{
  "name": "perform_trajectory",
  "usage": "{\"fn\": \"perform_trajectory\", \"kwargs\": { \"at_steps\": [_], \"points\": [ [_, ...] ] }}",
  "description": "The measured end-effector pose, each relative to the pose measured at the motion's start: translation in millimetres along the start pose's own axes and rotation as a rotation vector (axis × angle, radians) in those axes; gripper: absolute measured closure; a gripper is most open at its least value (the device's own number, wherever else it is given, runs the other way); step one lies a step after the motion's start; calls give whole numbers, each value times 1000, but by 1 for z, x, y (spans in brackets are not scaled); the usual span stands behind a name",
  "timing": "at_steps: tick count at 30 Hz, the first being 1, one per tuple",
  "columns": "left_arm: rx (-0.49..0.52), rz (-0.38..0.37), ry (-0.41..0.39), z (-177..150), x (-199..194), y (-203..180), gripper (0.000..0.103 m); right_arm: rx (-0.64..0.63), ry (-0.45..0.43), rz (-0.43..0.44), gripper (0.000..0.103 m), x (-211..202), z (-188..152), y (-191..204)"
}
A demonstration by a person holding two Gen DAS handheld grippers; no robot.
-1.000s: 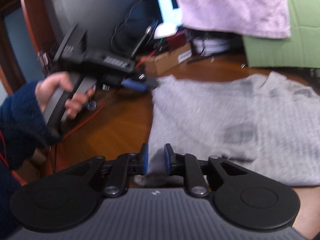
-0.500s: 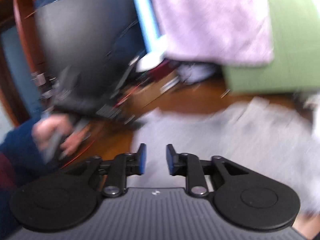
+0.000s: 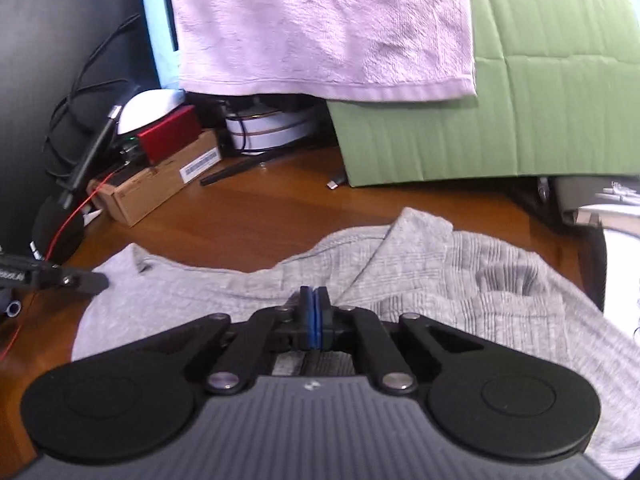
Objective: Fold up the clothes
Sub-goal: 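Grasp the shirt edge with the left tool while the right tool pinches the shirt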
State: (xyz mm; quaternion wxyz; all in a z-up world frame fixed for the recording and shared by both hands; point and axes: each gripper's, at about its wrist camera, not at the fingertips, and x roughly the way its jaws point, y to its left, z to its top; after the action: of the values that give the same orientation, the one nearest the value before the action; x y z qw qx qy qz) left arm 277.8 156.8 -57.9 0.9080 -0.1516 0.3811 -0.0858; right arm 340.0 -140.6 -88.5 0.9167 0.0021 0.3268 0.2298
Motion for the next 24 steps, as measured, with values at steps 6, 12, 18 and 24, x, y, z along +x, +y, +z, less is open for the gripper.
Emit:
{"fn": "perform_trajectory", "kwargs": {
  "at_steps": [6,12,18,24],
  "points": [
    [85,52,-12,-2,-2,-12,91,-51,-38,-74,94,-7,2,4],
    [85,50,-9,-2,-2,-10,89,6,-92,7,91,-65,-1,-10],
    [79,50,-7,-3,-1,-7,84,-24,-8,124,92,-78,-45,19],
    [83,62,-10,-4,0,-9,83,-38,-16,-1,93,-78,-58,9]
  ]
}}
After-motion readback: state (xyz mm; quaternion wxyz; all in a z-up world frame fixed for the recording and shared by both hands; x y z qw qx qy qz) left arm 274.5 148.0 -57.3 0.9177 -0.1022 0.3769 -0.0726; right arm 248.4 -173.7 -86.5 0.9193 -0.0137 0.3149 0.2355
